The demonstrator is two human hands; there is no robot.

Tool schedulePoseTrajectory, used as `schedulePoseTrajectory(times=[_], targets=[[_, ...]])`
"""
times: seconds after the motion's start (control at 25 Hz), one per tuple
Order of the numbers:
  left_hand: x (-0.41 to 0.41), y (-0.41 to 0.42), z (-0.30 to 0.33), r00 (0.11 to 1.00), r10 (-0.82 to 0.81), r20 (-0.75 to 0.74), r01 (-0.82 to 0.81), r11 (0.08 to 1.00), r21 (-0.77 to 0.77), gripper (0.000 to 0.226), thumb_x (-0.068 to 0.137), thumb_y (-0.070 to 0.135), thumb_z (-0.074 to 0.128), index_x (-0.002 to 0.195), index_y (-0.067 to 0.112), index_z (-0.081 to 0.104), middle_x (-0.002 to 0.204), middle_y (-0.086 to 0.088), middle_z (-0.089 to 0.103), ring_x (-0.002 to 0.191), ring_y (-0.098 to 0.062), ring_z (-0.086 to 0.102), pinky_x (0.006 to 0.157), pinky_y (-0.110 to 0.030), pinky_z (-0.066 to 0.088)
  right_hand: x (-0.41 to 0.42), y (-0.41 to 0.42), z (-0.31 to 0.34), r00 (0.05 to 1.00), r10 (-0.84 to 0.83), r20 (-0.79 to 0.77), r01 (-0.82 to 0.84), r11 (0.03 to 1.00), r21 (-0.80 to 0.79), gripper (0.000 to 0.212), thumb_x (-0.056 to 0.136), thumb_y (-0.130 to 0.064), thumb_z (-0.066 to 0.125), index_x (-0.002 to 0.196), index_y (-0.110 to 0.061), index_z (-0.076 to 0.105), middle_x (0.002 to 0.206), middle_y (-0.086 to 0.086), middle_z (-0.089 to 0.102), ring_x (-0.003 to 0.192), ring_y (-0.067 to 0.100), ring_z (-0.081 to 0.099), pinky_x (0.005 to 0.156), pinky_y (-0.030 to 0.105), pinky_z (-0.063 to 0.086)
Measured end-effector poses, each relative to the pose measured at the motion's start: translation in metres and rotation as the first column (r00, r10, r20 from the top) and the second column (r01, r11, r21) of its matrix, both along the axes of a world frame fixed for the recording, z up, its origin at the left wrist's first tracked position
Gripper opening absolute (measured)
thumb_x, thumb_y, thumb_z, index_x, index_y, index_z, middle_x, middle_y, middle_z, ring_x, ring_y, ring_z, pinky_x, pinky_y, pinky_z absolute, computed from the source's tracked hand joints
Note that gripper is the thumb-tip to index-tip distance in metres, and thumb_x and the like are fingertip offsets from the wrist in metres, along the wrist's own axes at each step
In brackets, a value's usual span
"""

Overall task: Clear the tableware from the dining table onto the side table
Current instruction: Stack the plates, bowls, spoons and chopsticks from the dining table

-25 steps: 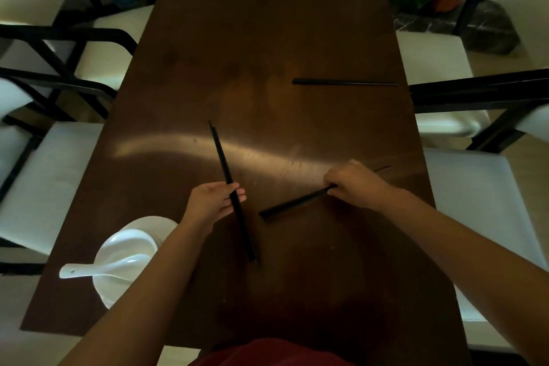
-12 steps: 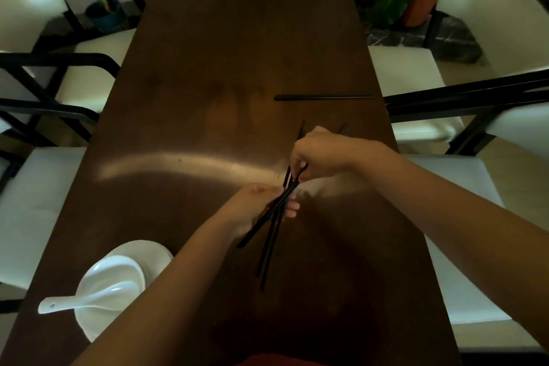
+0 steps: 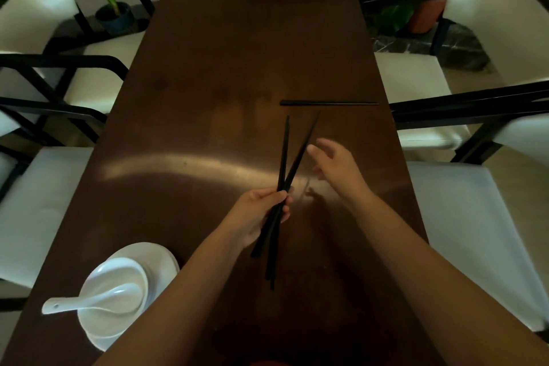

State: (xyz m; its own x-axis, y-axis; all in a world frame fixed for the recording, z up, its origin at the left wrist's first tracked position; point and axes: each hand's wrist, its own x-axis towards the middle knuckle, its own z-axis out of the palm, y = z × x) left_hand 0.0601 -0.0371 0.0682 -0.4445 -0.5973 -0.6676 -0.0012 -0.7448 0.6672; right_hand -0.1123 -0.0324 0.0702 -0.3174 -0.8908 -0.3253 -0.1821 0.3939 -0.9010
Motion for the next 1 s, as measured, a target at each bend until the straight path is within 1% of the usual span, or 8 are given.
schedulePoseTrajectory(times=[0.04, 0.08, 0.16, 0.28, 0.36, 0.6, 0.8, 1.0], targets=[[-0.001, 0.001, 0.0, 1.0, -0.028, 0.009, 0.028, 1.0, -0.011, 0.02, 0.09, 0.005, 0.052, 0.105, 0.001, 0.064, 0.071, -0.001, 0.067, 0.064, -0.01, 0.062, 0.063, -0.021, 0.056, 0.002, -0.002, -0.006, 0.981, 0.013, 0.191, -0.022, 0.999, 0.046, 0.043, 0.093, -0.027, 0.051, 0.132, -0.009, 0.046, 0.102, -0.005, 0.059, 0.067, 0.007, 0.056, 0.057, 0.016, 0.044], [-0.002, 0.001, 0.001, 0.997, -0.065, 0.03, 0.066, 0.997, -0.028, 0.02, 0.09, 0.005, 0.052, 0.104, 0.002, 0.065, 0.072, -0.001, 0.068, 0.065, -0.01, 0.063, 0.063, -0.021, 0.056, 0.003, -0.004, -0.01, 0.963, 0.026, 0.269, -0.038, 0.999, 0.038, 0.037, 0.094, -0.021, 0.049, 0.127, -0.004, 0.049, 0.094, -0.001, 0.063, 0.059, 0.007, 0.054, 0.051, 0.016, 0.043], [-0.005, 0.002, 0.002, 0.989, -0.13, 0.067, 0.134, 0.989, -0.064, 0.019, 0.09, 0.006, 0.052, 0.102, 0.005, 0.067, 0.077, -0.001, 0.07, 0.069, -0.01, 0.066, 0.065, -0.021, 0.056, 0.004, -0.01, -0.009, 0.961, 0.029, 0.276, -0.019, 0.999, -0.038, 0.025, 0.093, -0.01, 0.05, 0.113, 0.001, 0.058, 0.085, 0.009, 0.066, 0.047, 0.004, 0.051, 0.043, 0.014, 0.04], [-0.008, 0.001, 0.003, 0.989, -0.14, 0.041, 0.142, 0.987, -0.078, 0.023, 0.093, 0.016, 0.048, 0.098, 0.007, 0.069, 0.083, -0.003, 0.073, 0.074, -0.012, 0.068, 0.066, -0.023, 0.056, 0.005, -0.013, -0.006, 0.957, -0.012, 0.291, 0.042, 0.994, -0.098, 0.01, 0.09, -0.004, 0.053, 0.092, -0.005, 0.063, 0.082, 0.017, 0.065, 0.038, 0.0, 0.048, 0.039, 0.012, 0.039], [-0.01, 0.001, 0.004, 0.991, -0.127, 0.032, 0.129, 0.988, -0.08, 0.028, 0.095, 0.021, 0.045, 0.098, 0.007, 0.069, 0.085, -0.003, 0.074, 0.076, -0.013, 0.069, 0.065, -0.024, 0.056, 0.004, -0.012, -0.003, 0.955, -0.005, 0.297, 0.04, 0.993, -0.111, 0.01, 0.09, -0.004, 0.053, 0.087, -0.009, 0.062, 0.079, 0.014, 0.065, 0.038, 0.0, 0.048, 0.04, 0.012, 0.039], [-0.015, -0.01, 0.008, 0.997, -0.066, 0.048, 0.07, 0.994, -0.08, 0.025, 0.093, 0.022, 0.048, 0.098, 0.009, 0.069, 0.083, -0.005, 0.073, 0.074, -0.015, 0.068, 0.069, -0.03, 0.055, 0.011, -0.008, 0.001, 0.947, 0.133, 0.293, -0.099, 0.987, -0.129, 0.012, 0.09, -0.002, 0.054, 0.099, -0.004, 0.06, 0.078, 0.003, 0.068, 0.044, -0.002, 0.053, 0.045, 0.01, 0.042], [-0.01, -0.012, 0.003, 0.984, -0.158, 0.077, 0.165, 0.983, -0.083, 0.018, 0.091, 0.015, 0.053, 0.098, 0.01, 0.069, 0.088, -0.004, 0.075, 0.082, -0.015, 0.07, 0.069, -0.026, 0.056, 0.003, -0.021, -0.002, 0.948, 0.144, 0.284, -0.12, 0.988, -0.098, 0.01, 0.09, -0.002, 0.053, 0.089, -0.009, 0.059, 0.077, 0.005, 0.067, 0.042, -0.001, 0.05, 0.043, 0.011, 0.041], [-0.005, -0.018, -0.008, 0.998, -0.056, 0.038, 0.058, 0.997, -0.051, 0.015, 0.086, 0.008, 0.057, 0.094, 0.006, 0.069, 0.073, 0.0, 0.072, 0.065, -0.01, 0.067, 0.061, -0.02, 0.054, -0.005, -0.046, -0.011, 0.921, 0.178, 0.346, -0.171, 0.984, -0.049, 0.008, 0.089, -0.005, 0.057, 0.084, -0.01, 0.06, 0.08, 0.008, 0.066, 0.046, 0.002, 0.052, 0.045, 0.014, 0.043]])
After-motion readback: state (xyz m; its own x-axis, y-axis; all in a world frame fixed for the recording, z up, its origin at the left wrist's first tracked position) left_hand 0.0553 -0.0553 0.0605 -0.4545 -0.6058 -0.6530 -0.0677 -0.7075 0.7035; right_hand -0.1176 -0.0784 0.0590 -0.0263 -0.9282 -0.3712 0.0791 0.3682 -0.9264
